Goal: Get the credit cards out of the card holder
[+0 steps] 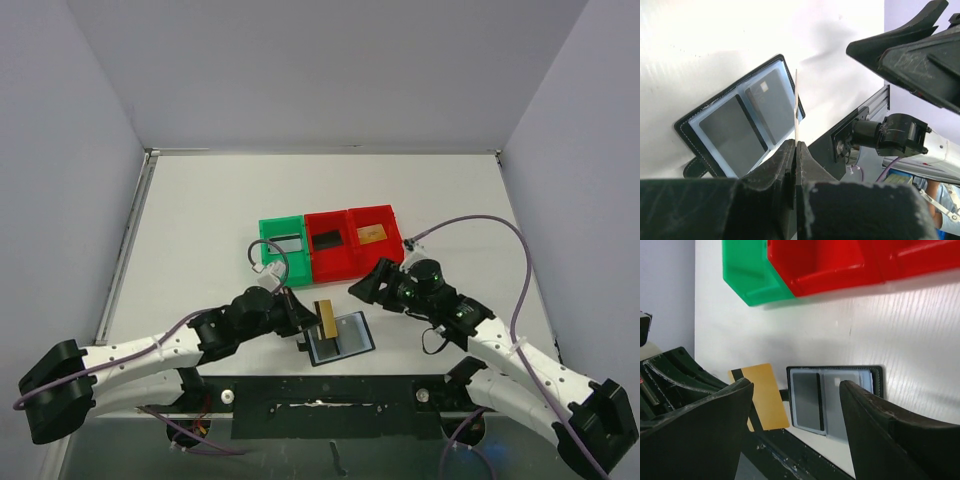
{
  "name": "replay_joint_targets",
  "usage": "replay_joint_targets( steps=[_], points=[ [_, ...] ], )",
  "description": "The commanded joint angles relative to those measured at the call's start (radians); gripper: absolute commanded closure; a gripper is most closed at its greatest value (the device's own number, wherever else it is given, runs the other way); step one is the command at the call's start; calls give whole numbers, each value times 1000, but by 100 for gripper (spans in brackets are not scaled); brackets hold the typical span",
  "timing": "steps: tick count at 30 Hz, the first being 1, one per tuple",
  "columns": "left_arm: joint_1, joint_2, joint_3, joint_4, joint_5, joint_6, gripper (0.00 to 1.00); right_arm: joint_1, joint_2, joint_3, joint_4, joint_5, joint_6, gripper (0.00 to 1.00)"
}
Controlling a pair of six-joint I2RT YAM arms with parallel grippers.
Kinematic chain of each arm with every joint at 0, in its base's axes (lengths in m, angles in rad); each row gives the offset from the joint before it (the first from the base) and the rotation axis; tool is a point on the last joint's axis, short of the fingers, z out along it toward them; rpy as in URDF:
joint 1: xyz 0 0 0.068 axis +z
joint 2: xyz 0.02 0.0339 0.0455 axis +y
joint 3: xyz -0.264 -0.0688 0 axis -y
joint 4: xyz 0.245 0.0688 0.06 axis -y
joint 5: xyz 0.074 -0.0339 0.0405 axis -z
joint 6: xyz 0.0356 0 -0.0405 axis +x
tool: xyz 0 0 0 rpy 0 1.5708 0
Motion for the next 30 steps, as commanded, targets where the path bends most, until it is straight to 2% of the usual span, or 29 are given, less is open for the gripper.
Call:
replay_joint_targets(
  steps=[1,5,9,13,17,19,21,25,27,30],
  points=[
    [7,-62,40,-4,-55,75,100,-31,-85,-35,135,15,-121,28],
    [6,-104,16,38,-79,83,100,-32,-169,-113,262,-11,-239,26],
    [7,-151,-15,88,-79,91,100,-34,-225,-127,298,-10,-227,24],
    [7,-195,-53,136,-76,103,100,-32,-262,-165,408,-66,-250,24],
    [7,-226,-83,254,-31,137,100,-35,-308,-187,511,-87,-277,21],
    [7,-231,-75,270,-18,159,100,-35,-290,-149,482,-106,-288,8],
    [8,-234,-50,238,-14,188,100,-38,-245,-87,396,-127,-308,3],
    [31,-245,0,139,9,216,100,-64,-117,13,279,-243,-368,3],
    [93,-255,-6,139,94,217,100,-93,-73,17,311,-347,-370,5],
    [238,-269,-54,244,304,171,100,-133,-10,-13,448,-531,-300,7]
  ],
)
